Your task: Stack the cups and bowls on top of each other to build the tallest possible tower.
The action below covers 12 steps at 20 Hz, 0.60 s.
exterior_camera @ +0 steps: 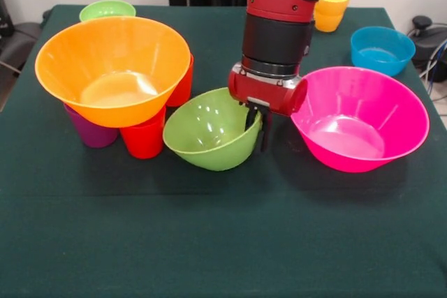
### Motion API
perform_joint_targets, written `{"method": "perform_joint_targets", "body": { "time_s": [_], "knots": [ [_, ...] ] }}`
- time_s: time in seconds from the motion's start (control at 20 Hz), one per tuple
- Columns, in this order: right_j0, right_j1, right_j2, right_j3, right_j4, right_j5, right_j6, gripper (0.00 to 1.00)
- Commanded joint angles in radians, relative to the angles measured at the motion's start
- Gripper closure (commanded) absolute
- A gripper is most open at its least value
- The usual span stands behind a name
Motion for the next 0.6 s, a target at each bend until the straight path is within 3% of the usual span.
{"method": "perform_joint_targets", "body": {
  "time_s": [0.05,0.6],
  "knots": [
    [-0.032,-0.031,0.156,0.083,-0.006,-0.017,0.235,1.00],
    [-0.049,-0.116,0.176,0.148,0.011,0.033,0.239,1.00]
  ]
}}
